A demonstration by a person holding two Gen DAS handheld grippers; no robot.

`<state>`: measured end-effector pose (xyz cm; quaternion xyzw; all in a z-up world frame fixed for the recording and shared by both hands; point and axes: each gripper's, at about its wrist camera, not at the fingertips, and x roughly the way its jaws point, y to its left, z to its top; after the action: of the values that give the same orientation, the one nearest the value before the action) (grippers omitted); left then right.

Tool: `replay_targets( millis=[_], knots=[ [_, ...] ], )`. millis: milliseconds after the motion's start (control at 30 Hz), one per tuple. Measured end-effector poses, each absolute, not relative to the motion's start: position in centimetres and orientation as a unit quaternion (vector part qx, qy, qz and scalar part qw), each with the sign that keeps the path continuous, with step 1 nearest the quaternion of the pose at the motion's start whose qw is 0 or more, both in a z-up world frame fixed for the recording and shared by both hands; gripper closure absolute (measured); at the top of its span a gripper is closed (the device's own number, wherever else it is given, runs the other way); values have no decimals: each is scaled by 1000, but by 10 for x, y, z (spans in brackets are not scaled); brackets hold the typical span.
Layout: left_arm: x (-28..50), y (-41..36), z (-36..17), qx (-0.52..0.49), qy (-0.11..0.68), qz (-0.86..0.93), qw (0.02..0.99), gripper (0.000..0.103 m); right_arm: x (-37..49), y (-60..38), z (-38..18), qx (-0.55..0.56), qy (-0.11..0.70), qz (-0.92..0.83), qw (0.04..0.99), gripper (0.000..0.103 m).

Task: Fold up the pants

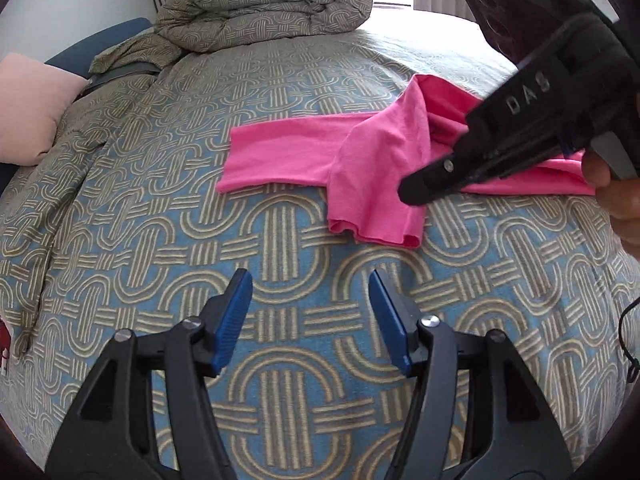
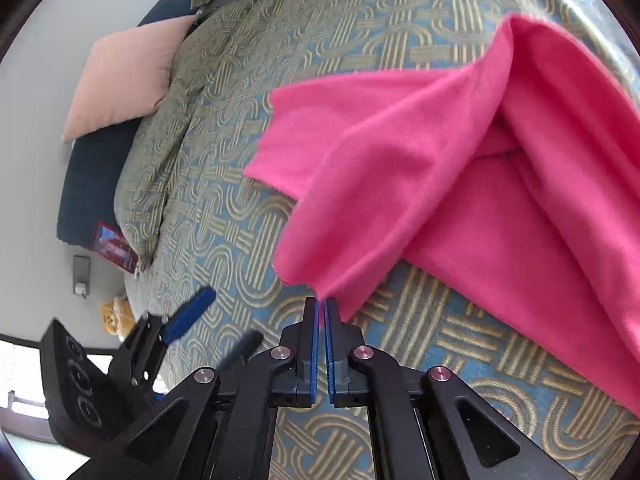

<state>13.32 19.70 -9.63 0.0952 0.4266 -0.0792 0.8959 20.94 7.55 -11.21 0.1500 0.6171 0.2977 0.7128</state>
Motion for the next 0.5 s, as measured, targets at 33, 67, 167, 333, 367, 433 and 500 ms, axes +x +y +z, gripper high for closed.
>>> replay_targets(
  millis=[33, 67, 167, 333, 367, 433, 500],
  knots=[
    [130, 194, -95, 96, 421, -87, 898, 36, 210, 76, -102, 144, 603, 304, 723, 101],
    [129, 192, -93, 96, 416, -95, 899, 36, 211, 77, -91, 142, 591, 310, 731, 101],
    [136, 182, -89, 91, 406, -110, 903, 34, 214, 83, -63, 126, 577, 326, 738, 100],
    [152, 151, -93, 82, 410, -168, 893, 33, 218, 82, -55, 81, 589, 268, 758, 93],
    [154, 143, -96, 94, 413, -176, 889, 37, 217, 77, -57, 80, 591, 262, 759, 91],
    [162, 128, -108, 125, 434, -173, 875, 57, 212, 65, -61, 79, 592, 251, 762, 89],
    [172, 120, -121, 147, 465, -157, 859, 80, 205, 45, -64, 71, 589, 236, 769, 88]
  ],
)
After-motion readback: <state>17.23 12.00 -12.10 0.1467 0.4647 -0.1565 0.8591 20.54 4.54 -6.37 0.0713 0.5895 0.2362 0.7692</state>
